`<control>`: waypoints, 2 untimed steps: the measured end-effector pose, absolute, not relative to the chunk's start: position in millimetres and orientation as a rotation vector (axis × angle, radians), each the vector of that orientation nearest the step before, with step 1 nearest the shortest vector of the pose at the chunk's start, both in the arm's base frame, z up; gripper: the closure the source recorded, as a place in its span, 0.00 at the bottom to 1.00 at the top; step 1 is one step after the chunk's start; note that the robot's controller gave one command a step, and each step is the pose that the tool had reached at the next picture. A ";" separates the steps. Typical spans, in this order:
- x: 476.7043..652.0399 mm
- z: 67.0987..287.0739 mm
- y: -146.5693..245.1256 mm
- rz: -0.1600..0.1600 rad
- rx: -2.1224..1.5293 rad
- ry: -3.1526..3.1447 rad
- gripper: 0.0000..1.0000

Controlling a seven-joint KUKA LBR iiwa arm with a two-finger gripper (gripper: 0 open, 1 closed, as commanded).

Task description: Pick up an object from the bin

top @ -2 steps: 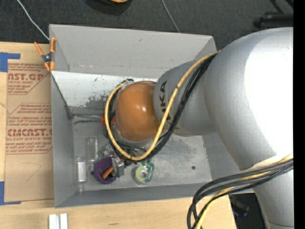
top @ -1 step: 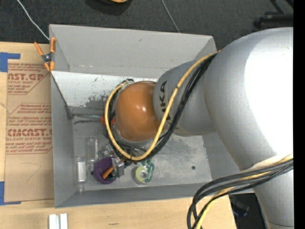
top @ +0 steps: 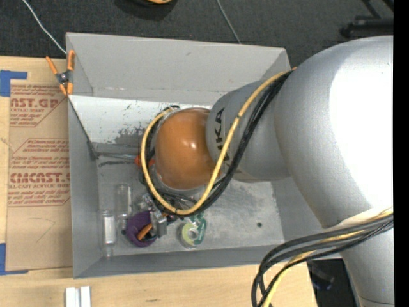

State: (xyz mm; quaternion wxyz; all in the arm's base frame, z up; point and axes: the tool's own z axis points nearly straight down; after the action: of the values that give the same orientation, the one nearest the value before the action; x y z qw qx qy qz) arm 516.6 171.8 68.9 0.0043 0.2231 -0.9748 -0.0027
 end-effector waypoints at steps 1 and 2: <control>516.6 74.2 171.9 -0.008 0.699 -3.054 1.00; 515.8 81.8 171.7 -0.008 0.698 -3.052 1.00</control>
Offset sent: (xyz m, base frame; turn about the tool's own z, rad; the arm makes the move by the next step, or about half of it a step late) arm -0.0001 0.0000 0.0382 0.0000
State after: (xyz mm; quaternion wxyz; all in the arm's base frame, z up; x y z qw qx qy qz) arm 515.8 171.7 81.8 0.0056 0.2230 -0.9748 -0.0026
